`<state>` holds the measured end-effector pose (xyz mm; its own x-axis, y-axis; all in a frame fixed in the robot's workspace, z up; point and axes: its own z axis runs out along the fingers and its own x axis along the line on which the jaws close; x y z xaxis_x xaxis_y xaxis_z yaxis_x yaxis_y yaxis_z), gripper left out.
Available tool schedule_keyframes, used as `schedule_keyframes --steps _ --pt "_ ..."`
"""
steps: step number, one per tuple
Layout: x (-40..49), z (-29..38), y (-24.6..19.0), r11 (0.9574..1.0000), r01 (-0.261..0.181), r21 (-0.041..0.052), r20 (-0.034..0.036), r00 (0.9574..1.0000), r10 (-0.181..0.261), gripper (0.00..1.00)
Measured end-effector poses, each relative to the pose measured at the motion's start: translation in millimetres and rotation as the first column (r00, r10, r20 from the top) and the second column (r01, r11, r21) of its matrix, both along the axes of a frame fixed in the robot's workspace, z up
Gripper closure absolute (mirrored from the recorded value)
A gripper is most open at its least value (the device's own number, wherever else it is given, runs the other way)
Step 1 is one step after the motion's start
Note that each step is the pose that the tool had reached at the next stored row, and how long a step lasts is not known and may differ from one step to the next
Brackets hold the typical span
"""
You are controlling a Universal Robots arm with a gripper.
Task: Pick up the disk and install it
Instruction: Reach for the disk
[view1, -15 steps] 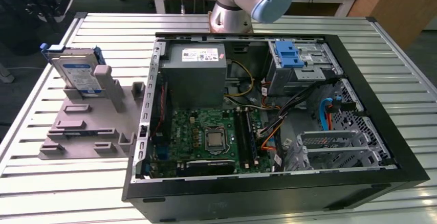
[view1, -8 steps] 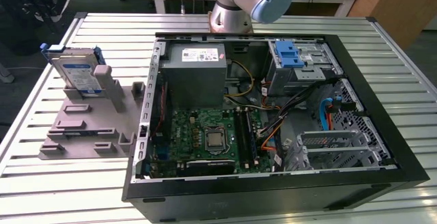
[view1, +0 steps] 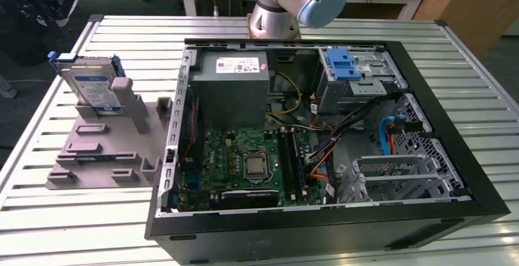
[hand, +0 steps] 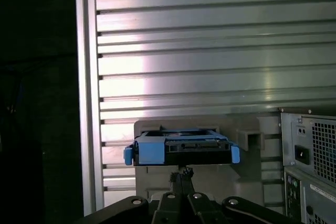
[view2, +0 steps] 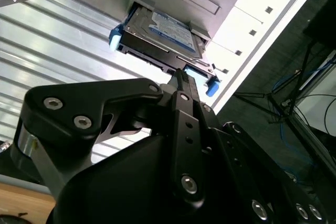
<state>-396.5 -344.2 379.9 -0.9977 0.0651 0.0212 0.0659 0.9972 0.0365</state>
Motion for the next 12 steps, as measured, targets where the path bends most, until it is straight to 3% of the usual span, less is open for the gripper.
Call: schedule_keyframes --steps 6,12 --pt "-9.1 -0.6 0.1 1.0000 -0.005 -0.0064 0.0063 1.0000 0.005 0.89" --pt "-14.4 -0.9 0.1 1.0000 -0.006 -0.0066 0.0069 1.0000 0.006 0.89"
